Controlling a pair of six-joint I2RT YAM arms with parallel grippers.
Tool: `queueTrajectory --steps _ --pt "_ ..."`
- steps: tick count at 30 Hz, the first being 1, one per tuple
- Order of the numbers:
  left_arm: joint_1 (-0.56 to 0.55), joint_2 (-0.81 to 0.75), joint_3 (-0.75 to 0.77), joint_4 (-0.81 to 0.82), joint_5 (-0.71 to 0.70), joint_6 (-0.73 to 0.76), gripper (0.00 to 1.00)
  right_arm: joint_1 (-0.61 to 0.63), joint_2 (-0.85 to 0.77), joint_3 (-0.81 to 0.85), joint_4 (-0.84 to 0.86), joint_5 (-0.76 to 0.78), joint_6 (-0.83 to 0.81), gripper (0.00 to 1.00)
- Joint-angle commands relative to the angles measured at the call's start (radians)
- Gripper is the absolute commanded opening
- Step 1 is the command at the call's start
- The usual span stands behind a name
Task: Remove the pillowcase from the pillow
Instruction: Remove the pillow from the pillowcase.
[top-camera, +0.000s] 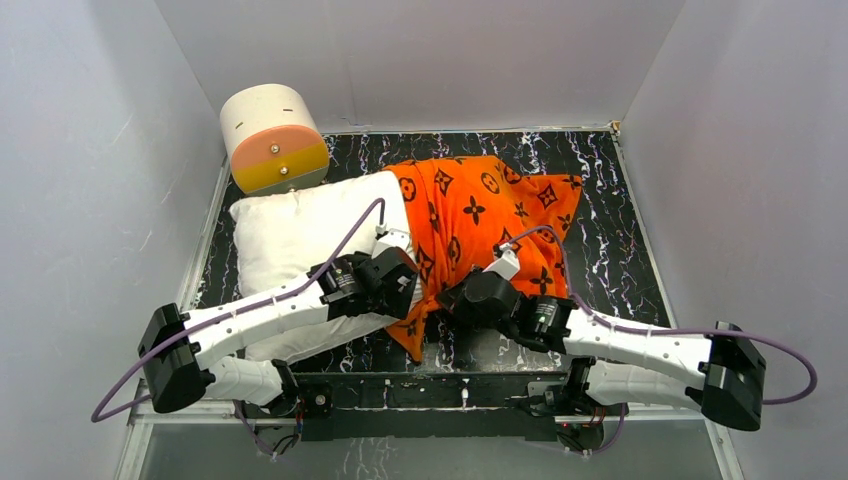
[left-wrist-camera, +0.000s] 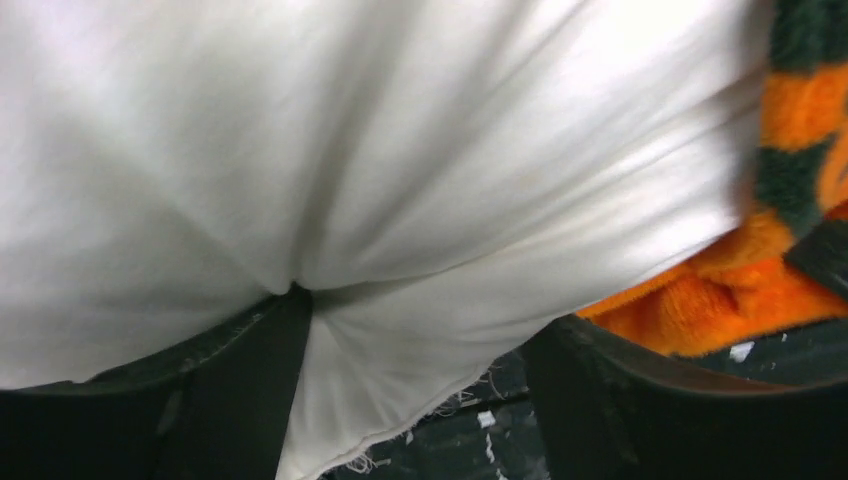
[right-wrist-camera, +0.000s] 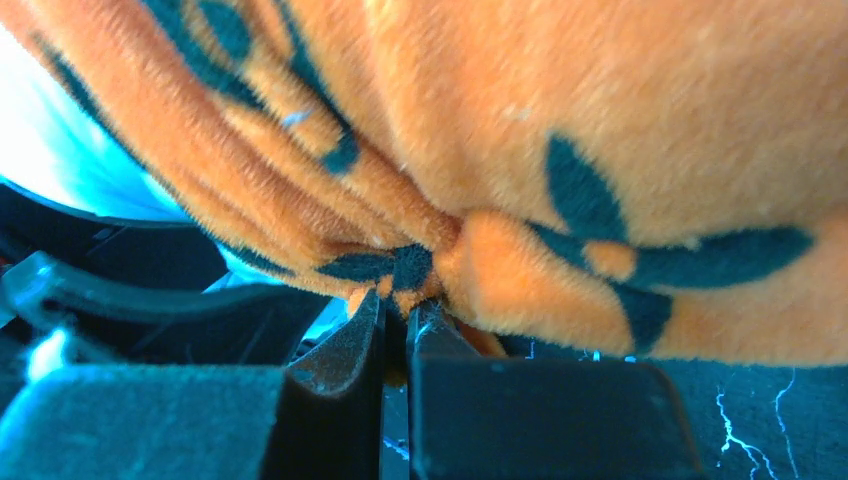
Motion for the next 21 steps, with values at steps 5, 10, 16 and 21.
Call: queueTrajectory --steps 5,10,16,21 --pt "0.004 0.053 -0.097 0.196 -0.094 0.019 0.46 -0.068 -0.09 0.087 -0.002 -0.102 -0.193 0.0" --pt "0.006 0.002 -0.144 0.225 -0.083 0.026 0.01 -0.069 -0.104 0.152 -0.223 0.094 -0.183 0.0" --pt "0.047 -0.184 -0.181 0.126 -0.127 -0.013 0.0 -0.078 -0.076 0.301 -0.798 0.388 0.026 0.0" --pt "0.071 -0.365 -0.254 0.107 -0.143 -0.082 0.0 -0.081 -0.116 0.311 -0.801 0.35 -0.083 0.03"
